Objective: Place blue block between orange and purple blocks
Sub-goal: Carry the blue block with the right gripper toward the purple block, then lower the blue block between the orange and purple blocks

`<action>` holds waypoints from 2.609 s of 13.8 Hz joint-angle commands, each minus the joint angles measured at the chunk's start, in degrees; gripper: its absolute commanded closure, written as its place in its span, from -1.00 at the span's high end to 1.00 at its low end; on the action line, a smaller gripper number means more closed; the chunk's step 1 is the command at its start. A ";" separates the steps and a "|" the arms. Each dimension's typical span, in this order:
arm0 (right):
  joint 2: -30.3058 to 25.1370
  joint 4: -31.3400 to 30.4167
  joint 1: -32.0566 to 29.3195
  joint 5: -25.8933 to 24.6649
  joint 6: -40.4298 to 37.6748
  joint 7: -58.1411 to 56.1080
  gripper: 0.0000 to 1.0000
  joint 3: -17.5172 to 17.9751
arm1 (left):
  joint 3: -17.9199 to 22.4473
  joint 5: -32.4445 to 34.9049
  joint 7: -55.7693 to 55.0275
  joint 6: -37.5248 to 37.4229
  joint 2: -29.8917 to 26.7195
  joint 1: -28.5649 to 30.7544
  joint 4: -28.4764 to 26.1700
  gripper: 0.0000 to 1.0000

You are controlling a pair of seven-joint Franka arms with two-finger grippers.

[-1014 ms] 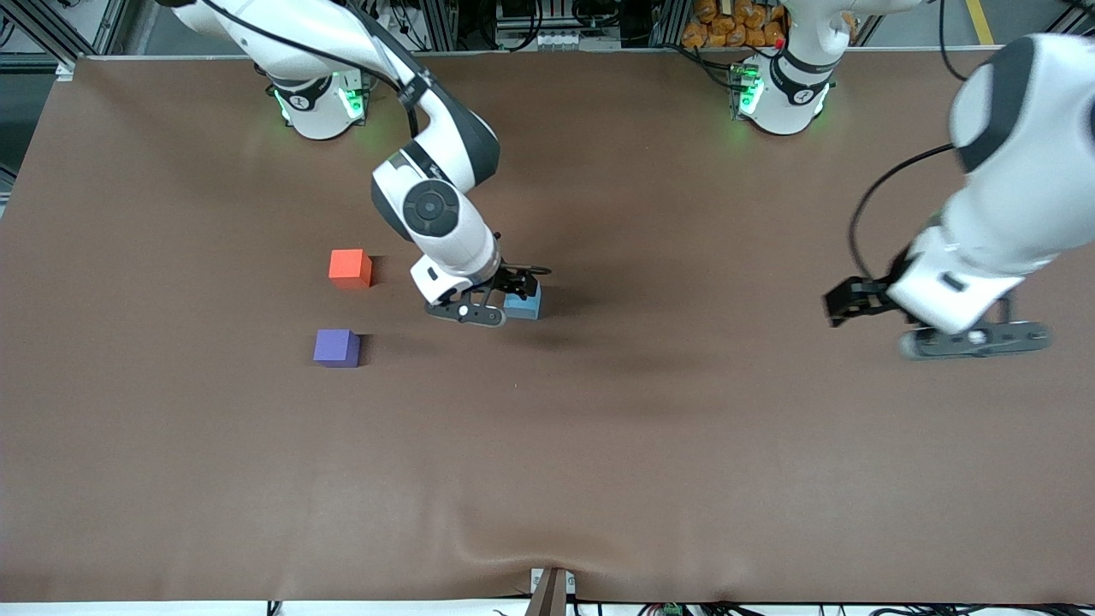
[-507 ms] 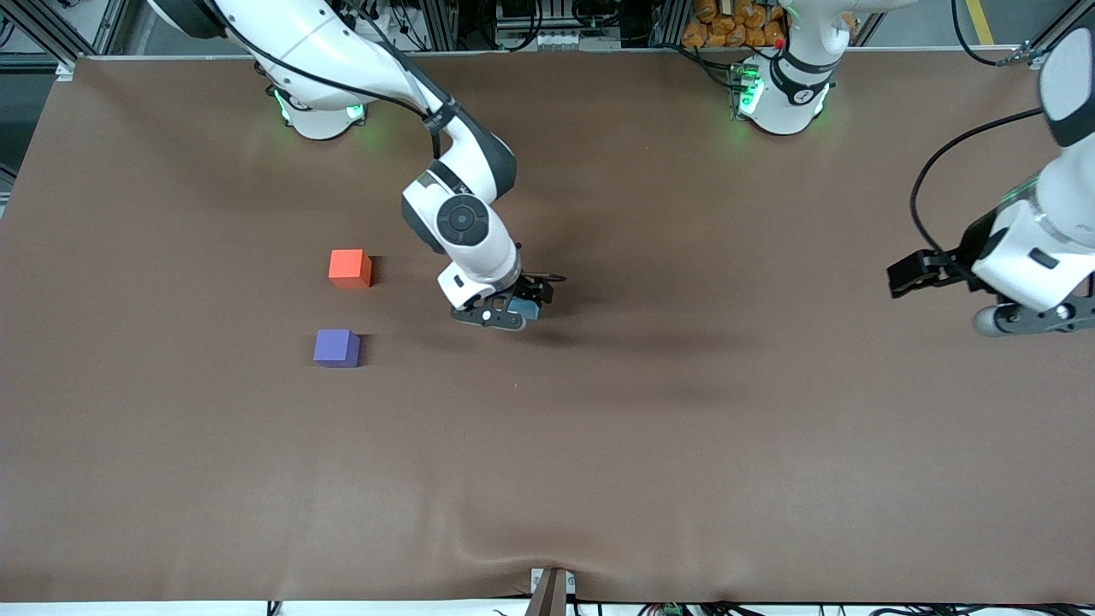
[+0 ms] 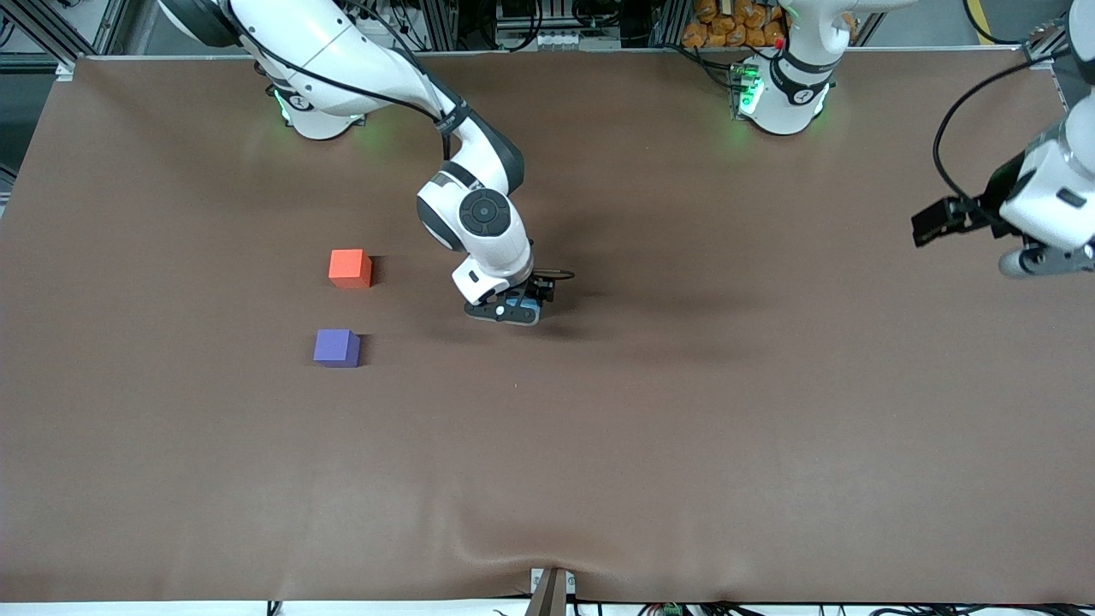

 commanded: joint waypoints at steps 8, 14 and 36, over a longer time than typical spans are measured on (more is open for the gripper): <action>-12.30 0.16 -17.92 3.50 -21.24 -23.82 -1.00 3.33 | -1.23 -4.29 4.51 0.18 -3.25 2.43 1.06 1.00; -20.82 -11.78 -27.25 5.51 -20.20 -40.69 -1.00 3.24 | -1.05 -4.20 4.68 0.27 -3.16 2.42 1.58 1.00; -21.63 -31.31 -35.43 12.99 2.48 -50.92 -1.00 2.27 | -0.79 -3.59 7.32 -1.40 -1.14 4.53 2.11 1.00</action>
